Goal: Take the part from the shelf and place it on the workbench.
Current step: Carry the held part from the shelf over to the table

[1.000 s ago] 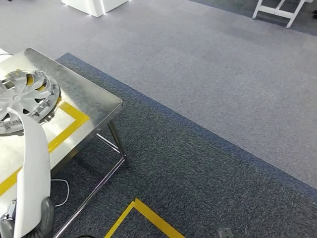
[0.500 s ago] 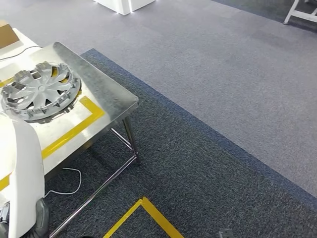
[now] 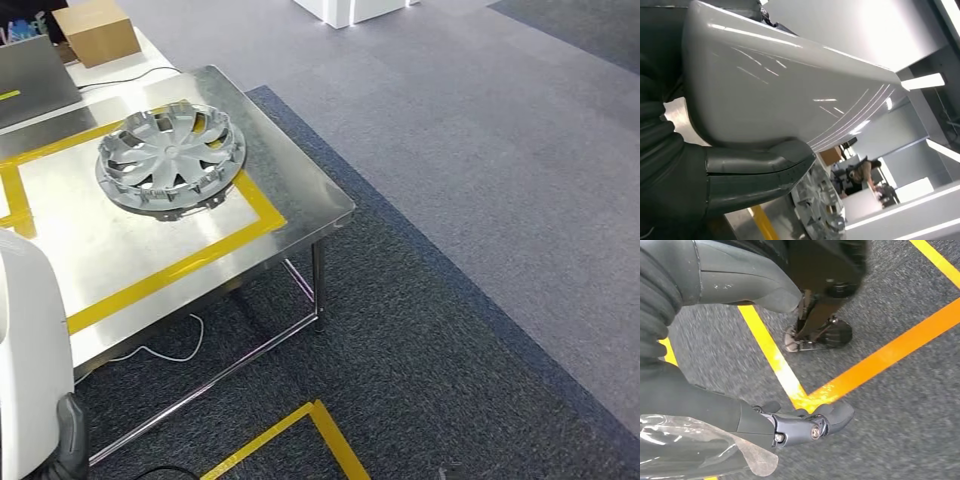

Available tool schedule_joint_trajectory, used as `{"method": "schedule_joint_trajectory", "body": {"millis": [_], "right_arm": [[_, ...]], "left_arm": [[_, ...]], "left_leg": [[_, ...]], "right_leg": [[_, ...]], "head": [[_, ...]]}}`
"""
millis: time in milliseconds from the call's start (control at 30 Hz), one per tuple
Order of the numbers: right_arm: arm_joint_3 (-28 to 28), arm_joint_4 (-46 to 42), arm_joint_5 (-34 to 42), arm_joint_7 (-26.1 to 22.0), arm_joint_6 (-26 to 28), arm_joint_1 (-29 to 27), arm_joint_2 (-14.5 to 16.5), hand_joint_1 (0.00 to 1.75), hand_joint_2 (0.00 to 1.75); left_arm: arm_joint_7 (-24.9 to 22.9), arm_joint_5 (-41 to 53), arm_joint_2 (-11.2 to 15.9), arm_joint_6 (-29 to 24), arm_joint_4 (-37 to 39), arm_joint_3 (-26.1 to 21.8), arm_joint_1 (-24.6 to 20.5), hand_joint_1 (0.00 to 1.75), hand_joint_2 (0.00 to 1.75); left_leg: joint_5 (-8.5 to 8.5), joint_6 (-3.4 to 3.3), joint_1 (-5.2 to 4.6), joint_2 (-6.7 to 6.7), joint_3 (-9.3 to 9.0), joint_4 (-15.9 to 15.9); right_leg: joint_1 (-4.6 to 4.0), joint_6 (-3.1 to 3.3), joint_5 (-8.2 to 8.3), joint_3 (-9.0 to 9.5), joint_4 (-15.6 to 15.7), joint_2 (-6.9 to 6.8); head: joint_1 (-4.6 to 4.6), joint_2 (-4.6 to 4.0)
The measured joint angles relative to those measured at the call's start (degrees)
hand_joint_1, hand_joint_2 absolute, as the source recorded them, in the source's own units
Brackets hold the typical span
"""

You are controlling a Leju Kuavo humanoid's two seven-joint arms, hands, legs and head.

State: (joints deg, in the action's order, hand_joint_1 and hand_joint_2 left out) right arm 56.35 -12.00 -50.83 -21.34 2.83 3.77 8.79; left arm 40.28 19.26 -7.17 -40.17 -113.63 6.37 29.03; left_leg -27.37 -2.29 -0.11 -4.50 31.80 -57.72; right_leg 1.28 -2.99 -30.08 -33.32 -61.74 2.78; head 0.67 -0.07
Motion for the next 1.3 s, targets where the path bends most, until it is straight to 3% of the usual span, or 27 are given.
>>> {"method": "schedule_joint_trajectory", "body": {"millis": [67, 133, 167, 233, 300, 367, 400, 433, 500, 567, 633, 667, 733, 800, 833, 867, 900, 967, 1033, 1100, 1167, 1233, 1300], "right_arm": [[0.01, 0.01, -0.05, -0.01, 0.01, 0.04, 0.00, 0.00, 1.75], [0.02, 0.00, -0.07, -0.01, 0.03, 0.09, 0.03, 0.00, 1.75], [0.03, -0.01, -0.09, -0.02, 0.03, 0.11, 0.07, 0.00, 1.75], [0.04, -0.01, -0.21, -0.07, 0.02, 0.12, 0.16, 0.00, 1.75], [0.05, -0.02, -0.35, -0.11, 0.01, -0.02, 0.17, 0.00, 1.75], [0.07, -0.02, -0.52, -0.10, -0.01, -0.11, 0.17, 0.00, 1.75], [0.07, -0.02, -0.61, -0.10, -0.01, -0.09, 0.17, 0.00, 1.75], [0.08, -0.02, -0.70, -0.11, -0.02, -0.04, 0.19, 0.00, 1.75], [0.08, -0.02, -0.90, -0.13, -0.03, 0.03, 0.23, 0.00, 1.75], [0.08, -0.02, -1.16, -0.15, -0.03, 0.12, 0.28, 0.00, 1.75], [0.09, -0.02, -1.34, -0.17, -0.03, 0.31, 0.30, 0.00, 1.75], [0.10, -0.02, -1.38, -0.17, -0.03, 0.41, 0.30, 0.00, 1.75], [0.14, -0.02, -1.40, -0.18, -0.03, 0.52, 0.31, 0.00, 1.75], [0.21, -0.01, -1.44, -0.16, -0.03, 0.40, 0.31, 0.00, 1.75], [0.25, 0.00, -1.47, -0.13, -0.03, 0.27, 0.31, 0.00, 1.75], [0.29, 0.01, -1.53, -0.08, -0.03, 0.15, 0.32, 0.00, 1.75], [0.33, 0.01, -1.62, -0.04, -0.02, 0.07, 0.32, 0.00, 1.75], [0.39, 0.01, -1.83, 0.01, -0.01, 0.07, 0.33, 0.00, 1.75], [0.46, 0.01, -2.05, 0.00, 0.01, 0.12, 0.32, 0.00, 1.75], [0.51, 0.01, -2.28, 0.00, 0.03, 0.13, 0.32, 0.00, 1.75], [0.56, 0.01, -2.43, 0.02, 0.06, 0.17, 0.40, 0.00, 1.75], [0.65, -0.01, -2.48, 0.01, 0.11, 0.22, 0.55, 0.00, 1.75], [0.80, -0.02, -2.48, 0.00, 0.14, 0.13, 0.61, 0.00, 1.75]], "left_arm": [[0.00, 0.09, -0.34, 0.00, -0.29, -0.34, 0.03, 1.75, 1.75], [0.00, 0.27, -0.58, 0.00, -0.52, -0.55, 0.14, 1.75, 1.75], [0.00, 0.59, -0.72, 0.00, -0.63, -0.76, 0.23, 1.75, 1.75], [0.00, 1.86, -1.26, 0.00, -0.90, -1.50, 0.24, 1.75, 1.75], [0.00, 3.08, -1.99, 0.00, -1.06, -2.39, 0.09, 1.75, 1.75], [0.00, 3.79, -2.65, 0.00, -1.13, -3.19, 0.14, 1.75, 1.75], [0.00, 4.11, -2.96, 0.00, -1.20, -3.62, 0.21, 1.75, 1.75], [0.00, 4.40, -3.29, 0.00, -1.33, -4.05, 0.28, 1.75, 1.75], [0.00, 4.94, -3.90, 0.00, -1.78, -4.81, 0.28, 1.75, 1.75], [0.00, 5.59, -4.57, 0.00, -2.32, -5.47, 0.25, 1.75, 1.75], [0.00, 6.09, -5.21, -0.01, -2.80, -6.15, 0.40, 1.75, 1.75], [0.00, 6.22, -5.51, -0.01, -3.04, -6.42, 0.52, 1.75, 1.75], [0.00, 6.40, -6.05, -0.02, -3.45, -6.86, 0.56, 1.75, 1.75], [0.00, 6.60, -6.51, -0.01, -3.64, -7.16, 0.44, 1.75, 1.75], [0.00, 6.75, -6.71, -0.01, -3.66, -7.27, 0.40, 1.75, 1.75], [0.00, 6.96, -6.89, 0.00, -3.67, -7.36, 0.41, 1.75, 1.75], [0.00, 7.23, -7.08, 0.00, -3.69, -7.46, 0.42, 1.75, 1.75], [0.00, 7.84, -7.47, 0.00, -3.84, -7.74, 0.42, 1.75, 1.75], [0.00, 8.33, -7.89, 0.00, -4.15, -8.17, 0.36, 1.75, 1.75], [0.00, 8.55, -8.28, 0.00, -4.51, -8.62, 0.33, 1.75, 1.75], [0.00, 8.59, -8.57, 0.00, -4.84, -8.95, 0.39, 1.75, 1.75], [0.00, 8.60, -8.80, -0.02, -5.18, -9.28, 0.38, 1.75, 1.75], [0.00, 8.59, -8.94, -0.02, -5.39, -9.63, 0.21, 1.75, 1.75]], "left_leg": [[-0.06, 0.69, 0.01, -1.28, 0.36, -0.24], [0.16, 1.45, 0.21, -2.55, 0.78, -0.21], [0.01, 1.79, 0.27, -2.31, 0.96, -0.48], [-2.12, 2.34, 0.24, 0.23, 2.48, -3.79], [-5.87, 2.78, 0.32, 3.11, 5.88, -11.02], [-7.50, 3.03, 0.52, 3.80, 8.44, -16.42], [-6.67, 3.06, 0.59, 3.95, 8.25, -16.13], [-4.91, 2.99, 0.61, 4.29, 6.93, -13.64], [-1.34, 2.57, 0.30, 6.63, 2.66, -5.43], [-0.33, 1.97, -0.16, 8.39, 0.43, -0.83], [-0.53, 1.35, -0.35, 7.61, 0.52, -0.44], [-0.41, 1.01, -0.27, 7.03, 0.50, -0.26], [-0.04, 0.33, 0.06, 5.80, 0.34, 0.16], [0.06, -0.06, 0.20, 4.57, 0.36, 0.24], [0.04, -0.14, 0.15, 3.87, 0.38, 0.23], [0.01, -0.18, 0.09, 3.11, 0.36, 0.22], [0.00, -0.20, 0.04, 2.30, 0.31, 0.20], [-0.06, -0.12, -0.01, 0.68, 0.10, 0.17], [-0.22, 0.20, -0.10, -0.74, 0.08, 0.00], [-0.19, 0.81, 0.03, -1.92, 0.40, -0.12], [-0.07, 1.49, 0.25, -2.80, 0.73, -0.13], [-1.40, 2.11, 0.10, -0.75, 1.65, -2.14], [-4.76, 2.69, 0.08, 2.63, 4.57, -8.46]], "right_leg": [[0.21, 0.37, 0.97, 2.03, 4.05, 2.03], [0.12, 1.10, 0.92, 2.47, 4.37, 1.23], [0.12, 1.47, 1.04, 2.56, 4.53, 0.54], [0.25, 2.18, 1.16, 2.81, 4.90, -1.02], [0.07, 2.60, 0.97, 2.94, 4.93, -2.66], [-0.03, 2.66, 0.75, 3.04, 4.92, -4.39], [-0.04, 2.61, 0.64, 3.16, 4.91, -5.17], [-0.05, 2.51, 0.49, 3.37, 4.91, -5.94], [-0.20, 2.11, 0.11, 3.89, 4.88, -7.17], [-0.46, 1.46, -0.27, 4.13, 4.84, -8.17], [-0.54, 0.77, -0.47, 4.51, 5.03, -9.24], [-0.46, 0.41, -0.69, 4.70, 5.00, -9.14], [-0.26, -0.18, -2.50, 3.57, 2.47, -6.64], [-0.14, -0.42, -5.99, -0.08, -4.69, -3.63], [-0.16, -0.47, -7.38, -2.17, -8.59, -3.16], [-0.18, -0.46, -7.85, -3.74, -11.19, -2.99], [-0.19, -0.39, -7.14, -4.38, -11.68, -2.88], [-0.18, -0.04, -2.87, -2.44, -6.11, -2.13], [-0.07, 0.54, 0.28, 0.84, 1.48, 0.30], [-0.09, 1.03, 0.55, 2.48, 4.50, 1.62], [-0.08, 1.51, 0.62, 2.93, 4.85, 0.54], [0.12, 2.17, 0.71, 3.31, 5.24, -0.88], [0.07, 2.65, 0.52, 3.70, 5.43, -2.54]], "head": [[-0.02, 0.00], [-0.05, 0.00], [-0.07, 0.00], [-0.42, 0.00], [-0.73, 0.00], [-0.73, 0.00], [-0.74, 0.00], [-0.75, 0.00], [-0.77, 0.00], [-0.72, 0.00], [-0.68, 0.00], [-0.66, 0.00], [-0.42, 0.00], [-0.20, 0.00], [-0.19, 0.00], [-0.19, 0.00], [-0.18, 0.00], [-0.18, 0.00], [-0.21, 0.00], [-0.24, 0.00], [-0.21, 0.00], [-0.60, 0.00], [-1.05, 0.00]]}}
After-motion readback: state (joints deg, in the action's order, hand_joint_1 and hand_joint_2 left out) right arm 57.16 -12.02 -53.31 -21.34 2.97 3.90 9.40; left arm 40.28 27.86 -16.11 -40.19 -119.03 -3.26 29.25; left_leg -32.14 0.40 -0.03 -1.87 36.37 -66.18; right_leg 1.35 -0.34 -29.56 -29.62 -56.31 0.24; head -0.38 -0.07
